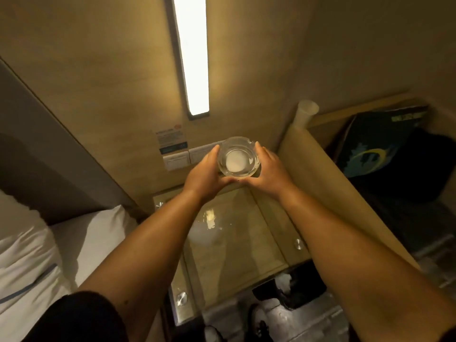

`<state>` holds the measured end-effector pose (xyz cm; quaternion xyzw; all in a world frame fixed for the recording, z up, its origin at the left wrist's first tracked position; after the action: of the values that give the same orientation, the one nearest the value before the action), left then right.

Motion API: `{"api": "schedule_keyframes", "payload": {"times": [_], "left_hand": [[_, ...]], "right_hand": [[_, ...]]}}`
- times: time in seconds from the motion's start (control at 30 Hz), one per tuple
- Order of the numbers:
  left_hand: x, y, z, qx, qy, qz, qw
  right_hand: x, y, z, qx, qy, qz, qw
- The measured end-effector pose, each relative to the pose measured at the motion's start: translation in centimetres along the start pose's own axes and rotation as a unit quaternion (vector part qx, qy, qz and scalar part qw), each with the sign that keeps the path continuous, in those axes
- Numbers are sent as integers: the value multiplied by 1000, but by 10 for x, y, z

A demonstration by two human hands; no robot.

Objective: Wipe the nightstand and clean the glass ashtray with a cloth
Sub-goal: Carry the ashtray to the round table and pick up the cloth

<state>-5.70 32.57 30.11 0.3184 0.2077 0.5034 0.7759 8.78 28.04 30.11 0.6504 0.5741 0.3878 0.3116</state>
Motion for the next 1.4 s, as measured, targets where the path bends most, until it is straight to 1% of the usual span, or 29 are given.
{"api": "schedule_keyframes", "payload": {"times": [0.13, 0.27, 0.4, 0.5, 0.57, 0.67, 0.77, 0.87, 1.07, 1.3, 1.4], "left_hand": [[3, -34, 54, -29, -42, -28, 998], [7, -78, 98, -1, -66, -52, 997], [1, -122, 149, -2, -102, -75, 992], [-6, -167, 191, -8, -113, -110, 988], [-11, -204, 216, 17, -118, -136, 984], [-21, -254, 252, 49, -131, -151, 979], [-41, -299, 301, 34, -164, -165, 972], [-66, -347, 351, 12, -196, -204, 959], [-120, -443, 428, 39, -236, -237, 942], [-194, -531, 510, 22, -282, -286, 916], [-227, -571, 543, 32, -302, -308, 902]], "right_hand": [[-33, 39, 44, 16, -58, 36, 998], [-67, 73, 92, 8, -107, 57, 993], [-108, 110, 132, -6, -125, 85, 989], [-146, 141, 168, -9, -149, 100, 984], [-176, 161, 194, -3, -163, 113, 980], [-221, 189, 233, -15, -177, 124, 976], [-267, 222, 270, -20, -192, 138, 971], [-316, 252, 304, -18, -202, 153, 967], [-427, 296, 372, -43, -254, 178, 950], [-551, 338, 423, -73, -311, 208, 924], [-606, 354, 441, -85, -344, 230, 906]]}}
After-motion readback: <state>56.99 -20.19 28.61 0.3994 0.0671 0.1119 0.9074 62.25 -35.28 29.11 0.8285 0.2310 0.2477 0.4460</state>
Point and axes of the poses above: each hand's wrist, its own x-axis towards the middle knuckle, its own y-axis out of the back of the hand, z = x × y, the point moved 10 cm from there along x, towards the middle knuckle, and after that the axes turned 8 degrees about y, right-handed, at the moved point
